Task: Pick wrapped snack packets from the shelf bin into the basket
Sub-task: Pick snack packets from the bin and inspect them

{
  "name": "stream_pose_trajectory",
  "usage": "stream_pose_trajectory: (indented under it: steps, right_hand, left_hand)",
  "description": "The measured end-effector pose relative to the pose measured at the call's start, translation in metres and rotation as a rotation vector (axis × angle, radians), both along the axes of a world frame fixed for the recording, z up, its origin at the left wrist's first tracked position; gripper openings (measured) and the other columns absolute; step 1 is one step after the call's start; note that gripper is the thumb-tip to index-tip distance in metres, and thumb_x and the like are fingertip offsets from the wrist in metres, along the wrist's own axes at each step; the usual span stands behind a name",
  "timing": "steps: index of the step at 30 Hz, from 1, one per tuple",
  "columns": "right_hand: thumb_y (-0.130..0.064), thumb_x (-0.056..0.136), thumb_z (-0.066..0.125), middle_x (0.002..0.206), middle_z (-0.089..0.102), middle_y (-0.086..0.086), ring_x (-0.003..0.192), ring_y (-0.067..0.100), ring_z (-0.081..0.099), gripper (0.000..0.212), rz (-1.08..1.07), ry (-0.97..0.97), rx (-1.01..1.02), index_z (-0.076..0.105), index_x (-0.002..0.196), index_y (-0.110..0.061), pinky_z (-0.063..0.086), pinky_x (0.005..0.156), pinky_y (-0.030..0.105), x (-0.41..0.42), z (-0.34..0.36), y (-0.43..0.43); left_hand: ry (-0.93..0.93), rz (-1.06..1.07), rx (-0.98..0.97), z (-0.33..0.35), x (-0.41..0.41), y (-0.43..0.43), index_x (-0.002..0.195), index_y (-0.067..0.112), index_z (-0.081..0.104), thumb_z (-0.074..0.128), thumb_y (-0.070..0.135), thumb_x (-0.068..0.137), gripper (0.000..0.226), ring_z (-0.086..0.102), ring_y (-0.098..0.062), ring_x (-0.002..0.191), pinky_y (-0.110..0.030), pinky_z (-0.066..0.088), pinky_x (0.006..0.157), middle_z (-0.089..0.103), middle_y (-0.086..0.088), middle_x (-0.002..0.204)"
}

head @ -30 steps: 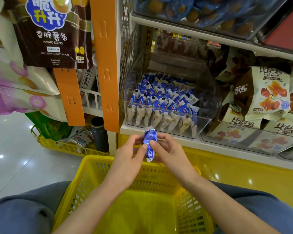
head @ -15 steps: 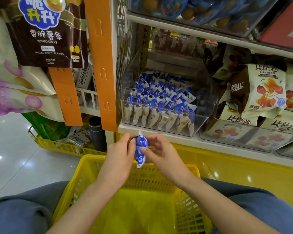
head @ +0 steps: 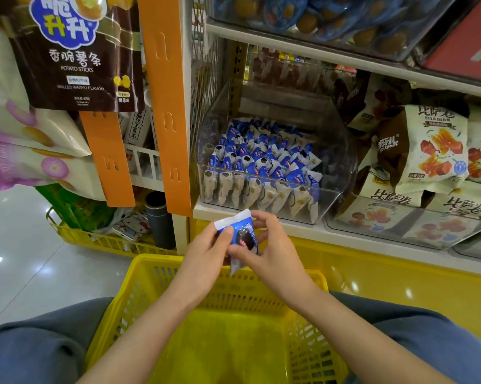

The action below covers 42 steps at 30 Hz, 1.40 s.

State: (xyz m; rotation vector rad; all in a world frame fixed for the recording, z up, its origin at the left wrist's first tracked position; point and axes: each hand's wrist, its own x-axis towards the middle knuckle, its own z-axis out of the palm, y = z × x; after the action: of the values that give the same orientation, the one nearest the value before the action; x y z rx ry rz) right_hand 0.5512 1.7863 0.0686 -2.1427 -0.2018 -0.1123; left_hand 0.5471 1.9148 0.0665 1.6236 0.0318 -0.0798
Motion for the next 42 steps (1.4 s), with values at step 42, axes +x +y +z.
stream_pose_trajectory:
  steps: [42]
  right_hand:
    - [-0.029, 0.089, 0.055, 0.1, 0.059, -0.015, 0.092, -0.007, 0.057, 0.021, -0.024, -0.328, -0.329, 0.057, 0.11, -0.027, 0.043, 0.08, 0.002, 0.034, 0.092, -0.06]
  left_hand:
    - [-0.062, 0.053, -0.275, 0.021, 0.019, 0.006, 0.11, 0.03, 0.054, 0.065, 0.019, 0.083, 0.031, 0.065, 0.004, 0.08, -0.007, 0.049, 0.062, 0.066, 0.012, 0.101]
